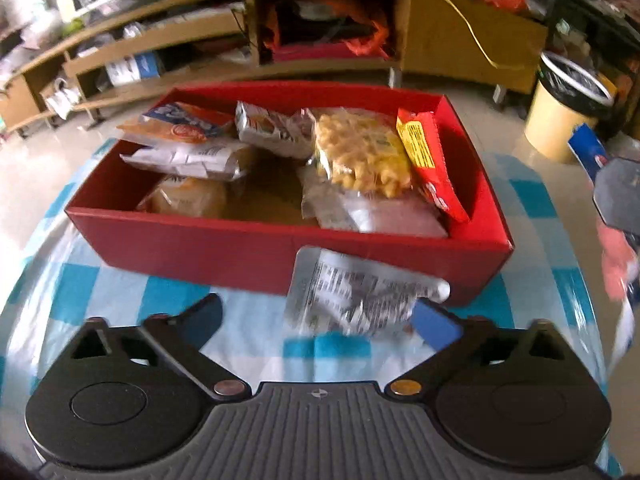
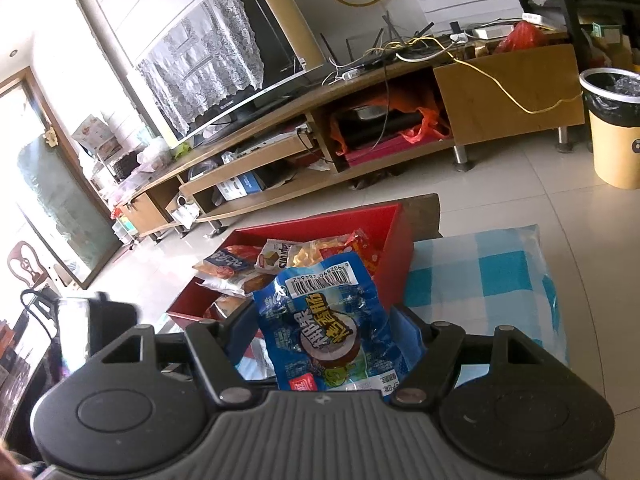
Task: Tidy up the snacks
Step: 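Lift the clear wrapper with the left tool while the right tool lifts the blue packet, then carry the clear wrapper and blue packet over the red box with both tools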
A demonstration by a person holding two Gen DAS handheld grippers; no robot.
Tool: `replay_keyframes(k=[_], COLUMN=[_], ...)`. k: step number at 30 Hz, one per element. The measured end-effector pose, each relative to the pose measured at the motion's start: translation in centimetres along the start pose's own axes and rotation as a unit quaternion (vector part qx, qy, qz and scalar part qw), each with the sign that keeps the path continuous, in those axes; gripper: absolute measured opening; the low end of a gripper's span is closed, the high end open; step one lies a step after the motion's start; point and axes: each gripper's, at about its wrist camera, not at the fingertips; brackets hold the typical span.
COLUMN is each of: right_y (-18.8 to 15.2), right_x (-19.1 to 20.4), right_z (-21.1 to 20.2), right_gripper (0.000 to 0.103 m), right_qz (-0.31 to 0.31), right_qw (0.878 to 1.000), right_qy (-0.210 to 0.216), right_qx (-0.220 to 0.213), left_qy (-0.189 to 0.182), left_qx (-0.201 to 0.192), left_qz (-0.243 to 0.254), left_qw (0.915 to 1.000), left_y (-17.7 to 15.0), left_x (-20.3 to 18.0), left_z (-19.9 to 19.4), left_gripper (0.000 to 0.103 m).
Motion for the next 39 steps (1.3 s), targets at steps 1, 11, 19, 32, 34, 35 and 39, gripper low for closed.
replay_keyframes(k=[1,11,19,32,34,35,39], right_y=[0.0,-0.3,-0.6,-0.6,-0.6,-0.6,-0.7], right_x=[0.0,0.1,0.4,0.3,0.3,0.4,0.6], right_z=[0.0,0.1,0.7,0.9,0.7,0.7,0.5], right_gripper=[0.068,0.068,0.068,0.068,0.068,0.068,0.068], right_qz=[0.001,0.004,0.0,0.0,0.001,0.001,-0.002], right_qw=[1.0,1.0,1.0,1.0,1.0,1.0,1.0], right_qy=[0.0,0.008,0.008,0.008,0.008,0.009,0.013], right_qx=[0.0,0.006,0.018,0.022,0.019,0.017,0.015], left_qy=[0.008,0.055,0.018,-0.005,-0.006,-0.009,-0.016], left_qx=[-0.008,-0.024,0.029,0.034,0.042,0.045,0.046], left_qz=[0.004,0.017,-0.029,-0.014,-0.018,-0.022,-0.025], left_qw=[0.9999,0.998,0.999,0.9993,0.999,0.9987,0.9985], left_y=[-0.1,-2.1,-2.6,-1.6,-1.6,-1.7,-1.6], left_x=[-0.5,-0.5,0.4,0.5,1.1,1.5,2.6], left_z=[0.2,0.5,1.5,0.5,0.2,0.1,-1.2], left_gripper=[0.103,0.103,0.101,0.073,0.073,0.073,0.073])
Point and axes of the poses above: each gripper's, at about its wrist camera, not at the fingertips, and z roughly the way its jaws point, x to its left, y to its top, and after that the axes turned 9 degrees about -x, right-handed
